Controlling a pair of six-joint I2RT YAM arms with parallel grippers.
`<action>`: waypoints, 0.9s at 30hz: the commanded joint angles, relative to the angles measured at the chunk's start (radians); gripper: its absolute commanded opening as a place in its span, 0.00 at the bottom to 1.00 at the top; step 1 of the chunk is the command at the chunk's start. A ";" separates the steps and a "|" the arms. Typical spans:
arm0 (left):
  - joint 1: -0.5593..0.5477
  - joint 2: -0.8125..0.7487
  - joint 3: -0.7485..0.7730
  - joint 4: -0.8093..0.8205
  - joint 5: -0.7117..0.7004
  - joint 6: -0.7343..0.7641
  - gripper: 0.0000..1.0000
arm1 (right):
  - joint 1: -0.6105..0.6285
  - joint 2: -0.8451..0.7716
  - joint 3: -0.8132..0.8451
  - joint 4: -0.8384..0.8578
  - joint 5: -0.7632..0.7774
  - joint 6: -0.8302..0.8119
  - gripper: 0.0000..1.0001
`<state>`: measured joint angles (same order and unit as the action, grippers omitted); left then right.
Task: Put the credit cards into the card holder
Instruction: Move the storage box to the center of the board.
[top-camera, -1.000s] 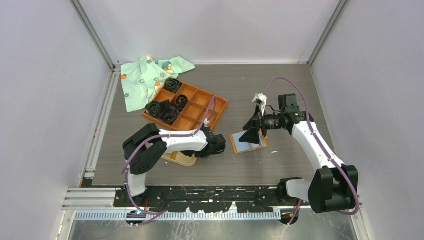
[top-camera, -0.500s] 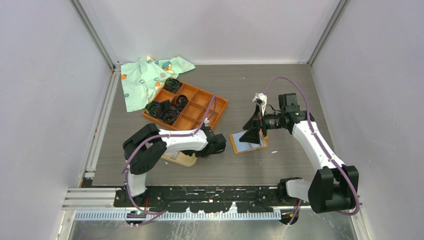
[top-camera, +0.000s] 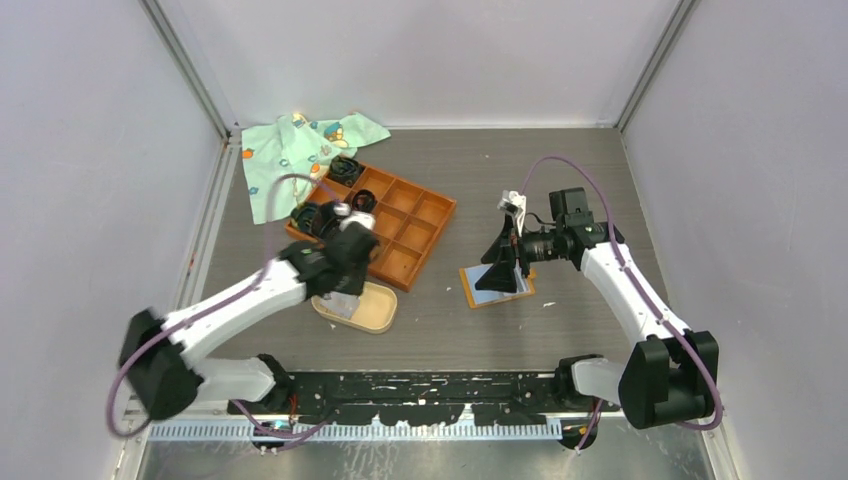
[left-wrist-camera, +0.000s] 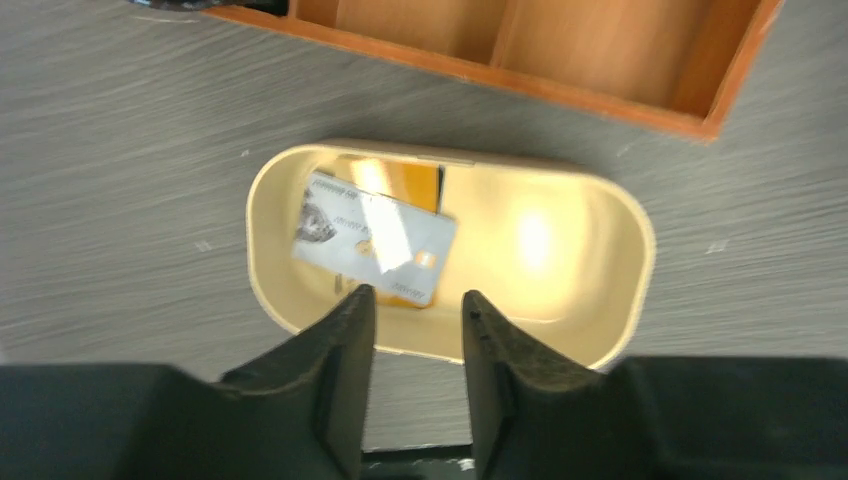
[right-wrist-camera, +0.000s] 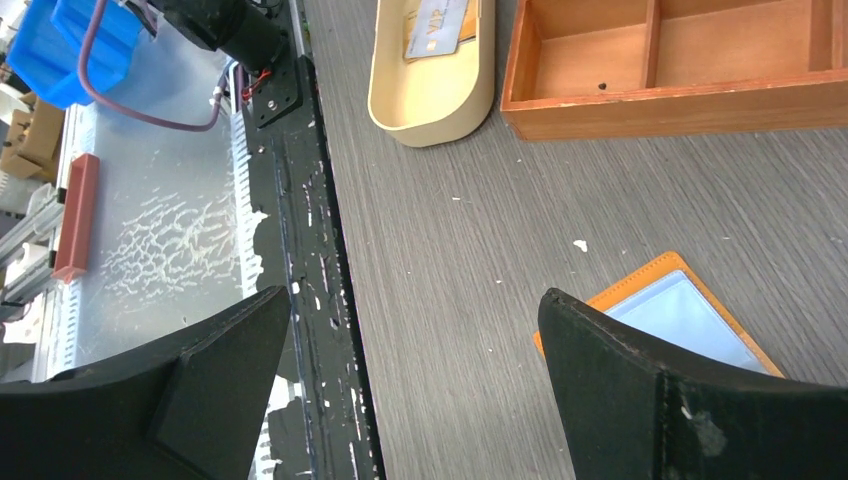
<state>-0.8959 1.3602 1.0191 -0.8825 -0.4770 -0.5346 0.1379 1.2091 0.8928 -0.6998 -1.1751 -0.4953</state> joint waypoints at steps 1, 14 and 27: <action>0.190 -0.244 -0.175 0.302 0.508 0.045 0.31 | 0.019 -0.035 0.034 -0.003 0.007 -0.030 1.00; 0.135 -0.043 -0.216 0.378 0.637 -0.095 0.00 | 0.076 -0.072 0.025 0.012 0.032 -0.018 0.99; -0.077 0.324 0.015 0.683 0.679 -0.246 0.02 | 0.132 -0.098 0.012 0.069 0.076 0.080 1.00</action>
<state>-0.9436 1.6428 0.9253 -0.3874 0.1616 -0.7189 0.2665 1.1522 0.8925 -0.6659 -1.1118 -0.4412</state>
